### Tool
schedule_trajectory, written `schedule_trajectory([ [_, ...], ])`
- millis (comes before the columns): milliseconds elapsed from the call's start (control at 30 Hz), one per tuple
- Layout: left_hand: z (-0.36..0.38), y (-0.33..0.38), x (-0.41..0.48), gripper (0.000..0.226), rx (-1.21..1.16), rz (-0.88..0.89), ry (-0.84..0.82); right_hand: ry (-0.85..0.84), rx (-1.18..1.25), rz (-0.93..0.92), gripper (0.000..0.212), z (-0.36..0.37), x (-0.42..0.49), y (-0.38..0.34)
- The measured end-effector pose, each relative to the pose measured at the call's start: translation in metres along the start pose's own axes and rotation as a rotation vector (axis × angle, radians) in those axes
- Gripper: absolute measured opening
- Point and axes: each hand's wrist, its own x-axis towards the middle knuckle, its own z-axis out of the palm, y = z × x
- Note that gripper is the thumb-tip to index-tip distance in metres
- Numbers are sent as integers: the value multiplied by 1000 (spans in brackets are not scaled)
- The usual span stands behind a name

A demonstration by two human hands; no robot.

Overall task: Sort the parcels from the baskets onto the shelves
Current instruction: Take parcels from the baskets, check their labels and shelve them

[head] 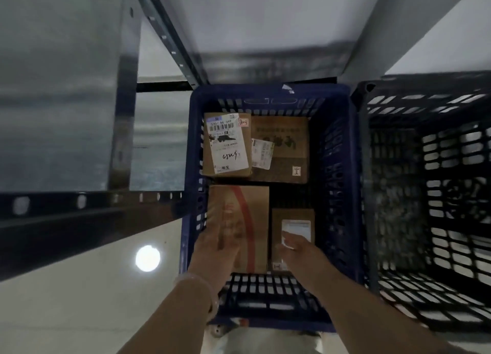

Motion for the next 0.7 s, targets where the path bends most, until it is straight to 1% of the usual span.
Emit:
schedule_trajectory([
  [67,11,-12,26,57,58,-38,5,4,32,-26,40,12,25,2],
  [167,23,-24,45,72,144,-70,48,-7,59,-77,51,26,51,7],
  [233,29,-23,46,77,157,-105,65,-38,78,-74,57,30,58,8],
  [267,32,-23,47,76,145,-123,86,-46,105,-71,56,30,59,8],
  [367,33,-18,49,65,109,-161,144,-48,211,-14,45,28,54,6],
  [433,30,-17,46,64,84,-159,113,-45,300,6,57,24,45,8],
  [467,26,-16,39,60,34,-174,108,-44,323,8,52,22,38,8],
  [533,19,-11,17,49,-69,-201,124,-15,377,6,17,19,16,6],
  [600,13,-5,-9,45,-70,-152,114,-4,444,-1,20,13,-11,3],
  [633,10,-2,-21,40,-81,-127,107,6,455,4,18,8,-27,1],
  [667,6,4,-36,35,-107,-98,99,22,491,18,17,3,-44,-5],
  [700,1,14,-53,34,-167,-80,77,45,524,34,22,-4,-61,-8],
])
